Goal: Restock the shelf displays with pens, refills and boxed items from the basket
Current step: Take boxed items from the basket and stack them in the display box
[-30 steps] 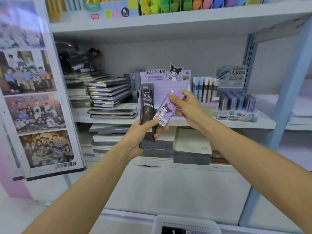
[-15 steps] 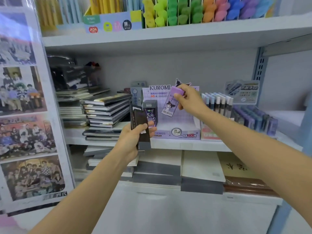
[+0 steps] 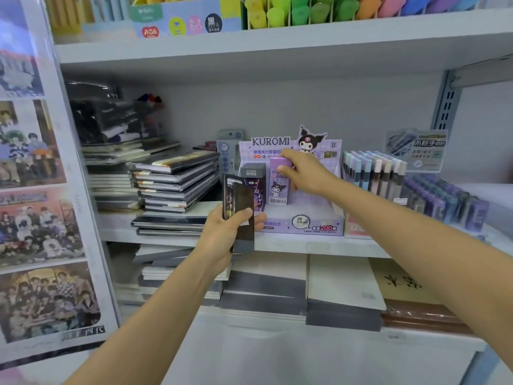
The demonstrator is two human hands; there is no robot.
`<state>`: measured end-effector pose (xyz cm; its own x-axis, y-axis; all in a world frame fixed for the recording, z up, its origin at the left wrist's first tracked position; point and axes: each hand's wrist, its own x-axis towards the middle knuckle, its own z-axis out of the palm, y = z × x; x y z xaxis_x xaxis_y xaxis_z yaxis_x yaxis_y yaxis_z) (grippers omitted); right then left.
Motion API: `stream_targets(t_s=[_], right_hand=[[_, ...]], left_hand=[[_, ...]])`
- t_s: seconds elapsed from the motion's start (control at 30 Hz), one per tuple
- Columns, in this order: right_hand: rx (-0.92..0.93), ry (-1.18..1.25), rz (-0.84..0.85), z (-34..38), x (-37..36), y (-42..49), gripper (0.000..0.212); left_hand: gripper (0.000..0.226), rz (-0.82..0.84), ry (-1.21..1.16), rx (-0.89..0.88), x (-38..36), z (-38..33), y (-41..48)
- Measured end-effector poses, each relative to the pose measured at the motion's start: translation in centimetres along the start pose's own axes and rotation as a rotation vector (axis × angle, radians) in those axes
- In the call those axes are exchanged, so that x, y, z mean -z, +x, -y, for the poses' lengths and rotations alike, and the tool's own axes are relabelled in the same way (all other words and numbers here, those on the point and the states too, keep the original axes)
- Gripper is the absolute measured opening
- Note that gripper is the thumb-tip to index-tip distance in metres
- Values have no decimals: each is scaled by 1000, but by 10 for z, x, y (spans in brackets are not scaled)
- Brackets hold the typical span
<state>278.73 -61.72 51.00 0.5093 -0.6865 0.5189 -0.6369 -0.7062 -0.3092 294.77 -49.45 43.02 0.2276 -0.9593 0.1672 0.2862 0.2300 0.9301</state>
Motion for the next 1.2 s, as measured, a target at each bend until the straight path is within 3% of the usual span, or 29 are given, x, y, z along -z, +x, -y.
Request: stream_targets(t_s=[0.27, 0.47, 0.67, 0.77, 0.83, 0.9, 0.97, 1.1, 1.2], right_hand=[[-19, 74, -31, -7, -18, 0, 31], [29, 61, -223, -10, -28, -5, 27], [-39, 22, -201, -2, -21, -13, 35], [-31, 263, -235, 9, -16, -23, 34], [-85, 592, -124, 18, -14, -36, 28], [-130, 771, 25, 26, -16, -48, 25], [-132, 839, 28, 29, -17, -56, 22], [-170, 848, -162, 24, -5, -64, 20], [-89, 783, -119, 17, 2, -74, 18]], left_hand=[[21, 13, 7, -6, -2, 4, 2], [26, 29, 7, 27, -5, 0, -2], [29, 37, 24, 14, -6, -7, -11], [31, 23, 29, 7, -6, -10, -14], [33, 17, 62, 10, -9, -10, -16], [31, 22, 86, -2, -13, -10, -18], [28, 27, 106, -11, -17, -9, -21], [20, -27, 134, 7, -19, -12, -27], [15, -93, 110, 28, -19, -15, -28]])
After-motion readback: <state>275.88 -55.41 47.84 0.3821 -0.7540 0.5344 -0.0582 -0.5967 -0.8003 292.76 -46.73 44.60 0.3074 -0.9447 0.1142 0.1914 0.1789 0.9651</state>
